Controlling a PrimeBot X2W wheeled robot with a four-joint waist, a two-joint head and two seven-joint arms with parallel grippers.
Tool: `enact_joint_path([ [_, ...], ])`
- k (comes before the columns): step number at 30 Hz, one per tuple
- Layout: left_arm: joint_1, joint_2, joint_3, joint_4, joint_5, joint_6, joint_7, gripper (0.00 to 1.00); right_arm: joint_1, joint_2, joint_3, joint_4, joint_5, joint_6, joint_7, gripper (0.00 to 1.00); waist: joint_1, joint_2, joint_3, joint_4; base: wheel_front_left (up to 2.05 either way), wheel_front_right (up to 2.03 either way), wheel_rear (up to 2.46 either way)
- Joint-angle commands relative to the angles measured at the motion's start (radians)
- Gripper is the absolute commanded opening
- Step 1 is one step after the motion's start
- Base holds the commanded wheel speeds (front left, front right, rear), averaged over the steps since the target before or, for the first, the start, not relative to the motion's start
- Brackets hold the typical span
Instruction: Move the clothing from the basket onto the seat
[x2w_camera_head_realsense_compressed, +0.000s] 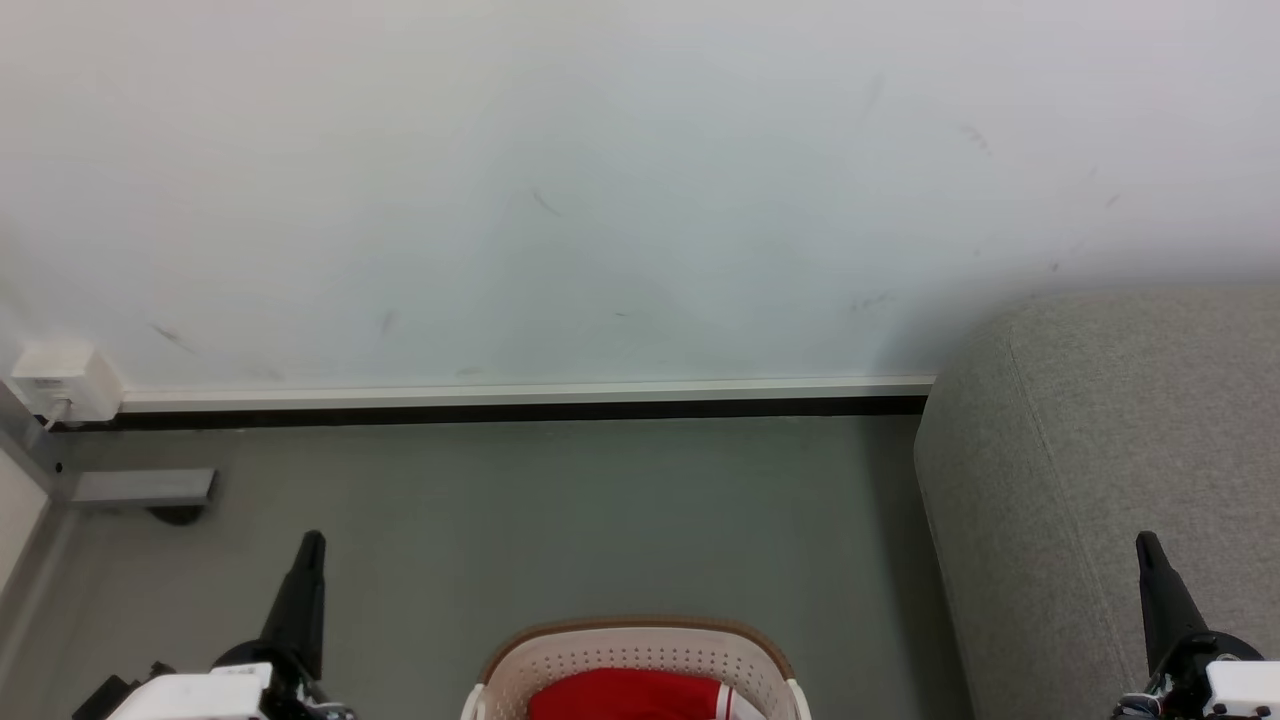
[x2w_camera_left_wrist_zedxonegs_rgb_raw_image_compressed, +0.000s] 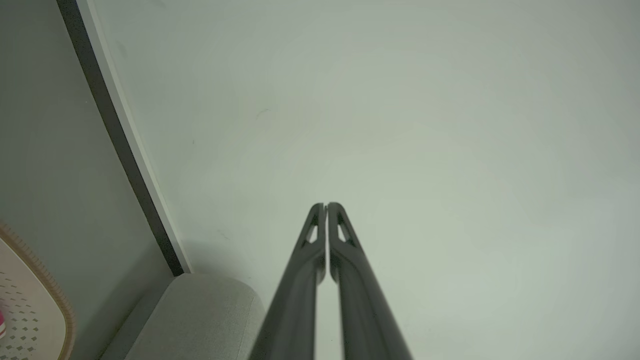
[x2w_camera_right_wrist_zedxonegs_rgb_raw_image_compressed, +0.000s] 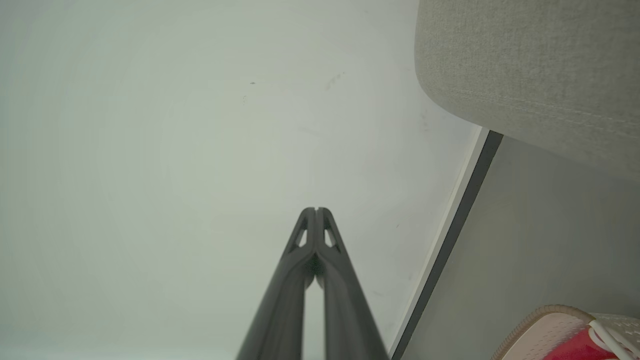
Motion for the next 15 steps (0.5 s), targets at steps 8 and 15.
enact_joint_path([
  [8, -0.008, 0.007, 0.002, -0.004, -0.015, -0.005, 0.003, 0.0, -0.013, 0.0, -0.003, -0.005, 0.002, -0.002, 0.001, 0.0, 0.0, 0.0, 0.0, 0.0, 0.0, 0.0, 0.0],
  [15, -0.008, 0.007, 0.002, -0.004, -0.015, -0.005, 0.003, 0.0, -0.013, 0.0, -0.003, -0.005, 0.002, -0.002, 0.001, 0.0, 0.0, 0.0, 0.0, 0.0, 0.0, 0.0, 0.0],
])
